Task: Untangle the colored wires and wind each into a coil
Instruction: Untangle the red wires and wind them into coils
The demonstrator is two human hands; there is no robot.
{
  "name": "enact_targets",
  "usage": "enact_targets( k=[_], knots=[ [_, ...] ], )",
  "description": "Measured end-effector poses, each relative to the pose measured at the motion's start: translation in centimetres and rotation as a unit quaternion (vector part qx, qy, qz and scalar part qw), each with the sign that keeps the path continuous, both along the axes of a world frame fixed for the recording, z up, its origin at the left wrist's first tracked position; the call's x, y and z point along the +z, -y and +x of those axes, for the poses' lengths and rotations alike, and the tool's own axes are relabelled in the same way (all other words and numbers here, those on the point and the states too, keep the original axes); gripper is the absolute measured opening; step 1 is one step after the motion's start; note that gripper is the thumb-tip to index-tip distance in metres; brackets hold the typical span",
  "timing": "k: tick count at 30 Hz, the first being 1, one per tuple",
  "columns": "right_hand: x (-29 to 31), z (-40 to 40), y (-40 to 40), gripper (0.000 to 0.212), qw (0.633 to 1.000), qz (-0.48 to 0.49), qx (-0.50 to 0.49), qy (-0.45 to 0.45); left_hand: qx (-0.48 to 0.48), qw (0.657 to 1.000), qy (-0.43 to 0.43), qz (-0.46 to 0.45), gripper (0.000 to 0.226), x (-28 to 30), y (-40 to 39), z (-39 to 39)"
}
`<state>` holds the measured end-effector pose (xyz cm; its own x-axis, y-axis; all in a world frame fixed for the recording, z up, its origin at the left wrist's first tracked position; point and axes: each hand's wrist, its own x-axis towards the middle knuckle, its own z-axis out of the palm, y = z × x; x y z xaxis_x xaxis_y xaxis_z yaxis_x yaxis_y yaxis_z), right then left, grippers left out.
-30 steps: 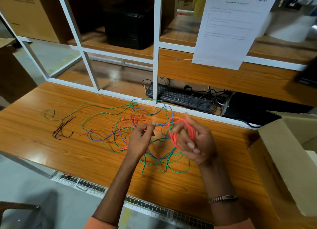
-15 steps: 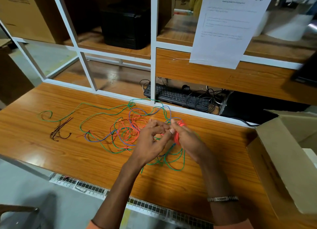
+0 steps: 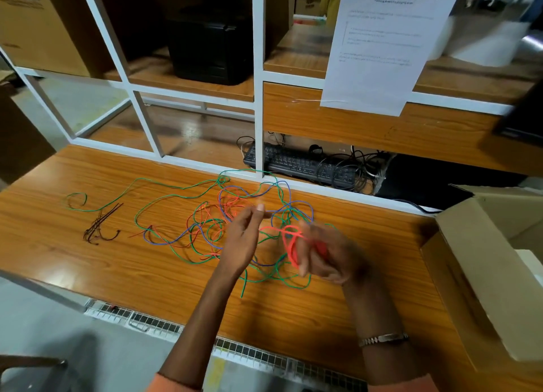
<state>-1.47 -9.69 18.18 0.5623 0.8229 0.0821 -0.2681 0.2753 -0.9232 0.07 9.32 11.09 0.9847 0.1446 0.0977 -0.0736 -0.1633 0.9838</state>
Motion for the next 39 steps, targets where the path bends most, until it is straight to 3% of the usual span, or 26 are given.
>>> enact_targets(
  k=[4, 8, 13, 15, 17, 18, 20, 21, 23, 25, 26, 29, 32, 36, 39],
  knots=[
    [0.3, 0.5, 1.8, 0.056, 0.941, 0.296, 0.094, -0.136, 0.008, 0.999, -0.047, 0.024, 0.008, -2.0, -1.5, 0.2],
    [0.7, 1.4, 2.8, 0.046, 0.925, 0.346, -0.061, -0.143, 0.0, 0.999, -0.046, 0.027, 0.02, -2.5, -0.8, -0.4],
    [0.7, 3.3, 3.9, 0.058, 0.826, 0.456, -0.211, -0.257, -0.052, 0.998, -0.046, 0.001, 0.023, -1.5, -0.7, -0.9],
    [0.7, 4.1, 4.8, 0.049, 0.802, 0.438, -0.315, -0.257, -0.106, 0.994, -0.028, 0.0, 0.027, -1.1, -1.2, -1.1],
    [0.3, 4.5, 5.1, 0.034, 0.795, 0.342, -0.45, -0.22, -0.147, 0.989, -0.014, 0.018, 0.026, -0.7, -1.4, -1.4],
    [-0.3, 4.7, 5.0, 0.032, 0.799, 0.246, -0.514, -0.194, -0.156, 0.987, -0.002, 0.026, 0.024, -0.4, -1.4, -1.5],
    [-1.2, 4.5, 4.3, 0.039, 0.791, -0.035, -0.599, -0.117, -0.16, 0.986, 0.024, 0.031, 0.025, 0.2, -1.3, -1.6],
    [-1.9, 4.3, 4.0, 0.049, 0.776, -0.191, -0.596, -0.075, -0.156, 0.987, 0.036, 0.029, 0.026, 0.6, -1.2, -1.6],
    [-2.5, 3.3, 2.9, 0.071, 0.756, -0.452, -0.474, 0.02, -0.131, 0.989, 0.058, 0.023, 0.023, 1.3, -0.9, -1.4],
    [-3.0, 2.7, 2.5, 0.09, 0.747, -0.558, -0.349, 0.095, -0.083, 0.992, 0.084, 0.045, 0.021, 1.5, -1.0, -0.8],
    [-3.1, 2.5, 2.3, 0.089, 0.761, -0.567, -0.296, 0.109, -0.055, 0.991, 0.099, 0.069, 0.022, 1.4, -1.2, -0.6],
    [-2.8, 0.8, 0.3, 0.057, 0.854, -0.51, -0.058, 0.081, 0.01, 0.984, 0.13, 0.125, 0.021, 1.5, -2.0, -0.1],
    [-1.3, -1.4, -1.4, 0.05, 0.874, -0.458, 0.118, 0.112, 0.046, 0.973, 0.143, 0.174, 0.015, 1.9, -3.0, 0.5],
    [-0.9, -1.1, -1.4, 0.049, 0.917, -0.37, 0.086, 0.123, 0.051, 0.972, 0.122, 0.195, 0.039, 1.5, -4.3, 0.5],
    [-1.3, -0.4, 0.0, 0.05, 0.979, -0.192, 0.016, 0.072, 0.046, 0.985, 0.096, 0.135, 0.036, 1.9, -3.9, -0.6]
  ],
)
